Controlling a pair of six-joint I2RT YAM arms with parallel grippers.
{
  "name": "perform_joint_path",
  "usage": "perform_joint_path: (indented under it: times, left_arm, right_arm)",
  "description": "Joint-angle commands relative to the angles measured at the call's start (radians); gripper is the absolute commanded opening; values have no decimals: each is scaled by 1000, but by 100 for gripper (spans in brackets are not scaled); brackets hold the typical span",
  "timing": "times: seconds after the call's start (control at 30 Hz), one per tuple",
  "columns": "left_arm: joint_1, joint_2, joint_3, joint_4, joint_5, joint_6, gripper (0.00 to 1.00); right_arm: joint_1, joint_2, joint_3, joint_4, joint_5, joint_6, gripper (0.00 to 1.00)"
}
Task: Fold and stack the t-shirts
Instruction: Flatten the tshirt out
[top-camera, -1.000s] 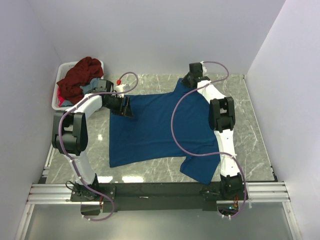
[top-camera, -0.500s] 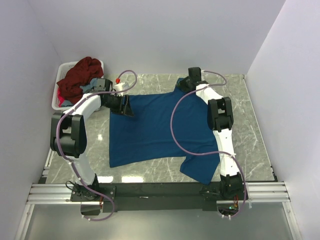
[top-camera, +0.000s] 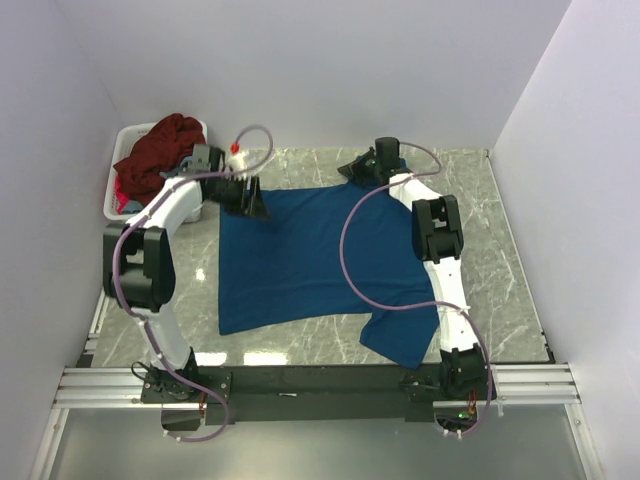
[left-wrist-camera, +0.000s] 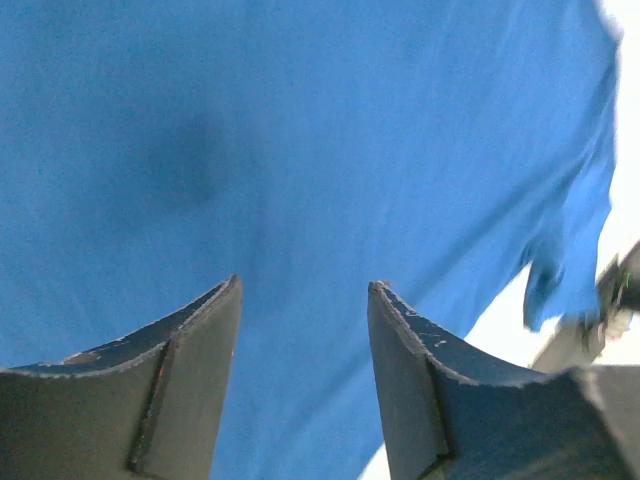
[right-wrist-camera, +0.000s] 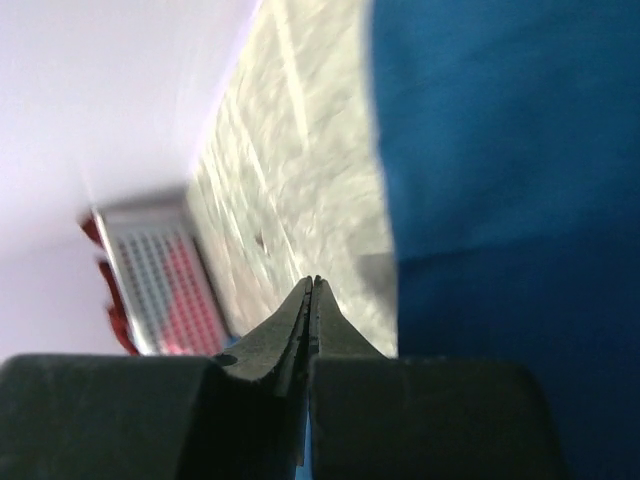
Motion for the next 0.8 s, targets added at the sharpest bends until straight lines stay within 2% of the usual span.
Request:
perform_joint_path:
  times: [0.0,0.03,0.07,0.13,0.23,0.27,0.4,0.53,0.63,0.77]
  left_arm:
    - [-25,108,236,166,78,-75,59]
    - [-56,146,293,189,76,-99,57]
    - [-76,225,406,240,58,-145,56]
    - [-135,302,513,301,30,-202,55]
    - [-199,488,722,433,-23,-404,49]
    - [-212,519,752,464,-33,-435,48]
    - [-275,619,780,759,-109,-599,47]
    - [-311,718,850,901,-166,-747,39]
    - [-340,838,950,889,-212,-785,37]
    - [-354,901,979,884,-303,-836,31]
  right_arm:
    - [-34,-166,17,51,-117,-226,0]
    - [-50,-198,3,34,-133,-260,6]
    - [-79,-262,-40,25,-154,-291,9]
    - [-119,-324,-86,-45,-196,-381,14]
    - [-191,-421,-160,-208,-213,-499,13]
    - [-200,-464,-208,-240,-219,-530,13]
    - [-281,-541,-318,-391,-196,-711,11]
    - [-303,-541,-361,-555,-185,-790,0]
    - [-317,-531,-387,-604,-176,-820,0]
    - [-318,-535,-450,-606,-174,-831,0]
